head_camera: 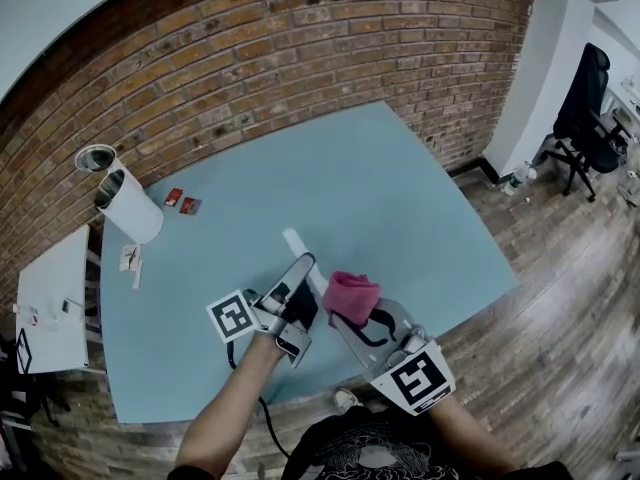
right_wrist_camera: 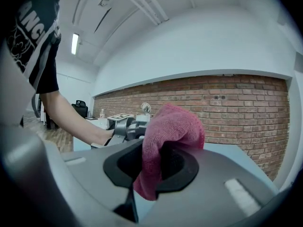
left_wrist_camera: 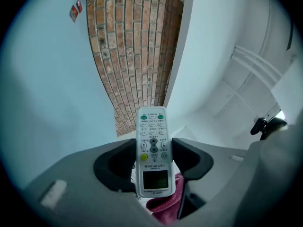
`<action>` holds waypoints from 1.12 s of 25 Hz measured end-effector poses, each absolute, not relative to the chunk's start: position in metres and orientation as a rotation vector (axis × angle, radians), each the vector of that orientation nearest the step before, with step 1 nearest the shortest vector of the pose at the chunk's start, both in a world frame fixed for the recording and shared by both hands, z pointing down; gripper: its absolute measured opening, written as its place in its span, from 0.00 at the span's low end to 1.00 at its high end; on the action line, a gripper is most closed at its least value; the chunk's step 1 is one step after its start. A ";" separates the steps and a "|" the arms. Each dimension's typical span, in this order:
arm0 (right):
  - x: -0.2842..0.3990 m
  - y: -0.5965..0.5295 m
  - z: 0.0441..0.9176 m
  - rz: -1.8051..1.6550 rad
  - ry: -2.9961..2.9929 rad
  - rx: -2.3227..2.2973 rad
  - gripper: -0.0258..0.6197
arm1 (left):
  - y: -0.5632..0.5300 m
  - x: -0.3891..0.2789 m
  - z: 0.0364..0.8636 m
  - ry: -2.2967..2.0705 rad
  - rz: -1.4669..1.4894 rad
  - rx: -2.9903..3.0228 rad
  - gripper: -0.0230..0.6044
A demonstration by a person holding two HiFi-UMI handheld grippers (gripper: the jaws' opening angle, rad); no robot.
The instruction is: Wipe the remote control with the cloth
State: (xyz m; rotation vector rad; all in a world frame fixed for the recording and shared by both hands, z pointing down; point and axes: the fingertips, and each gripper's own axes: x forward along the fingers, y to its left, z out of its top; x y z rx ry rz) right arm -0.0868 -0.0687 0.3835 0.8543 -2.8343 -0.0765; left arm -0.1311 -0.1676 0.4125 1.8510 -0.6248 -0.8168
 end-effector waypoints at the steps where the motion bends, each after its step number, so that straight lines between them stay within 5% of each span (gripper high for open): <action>1: -0.086 -0.069 0.382 -0.069 -2.843 0.860 0.13 | -0.166 -0.129 0.414 -0.631 -0.794 1.863 0.43; 28: -0.055 -0.106 0.356 -0.026 -2.896 1.008 0.13 | -0.146 -0.094 0.448 -0.764 -0.204 2.280 0.43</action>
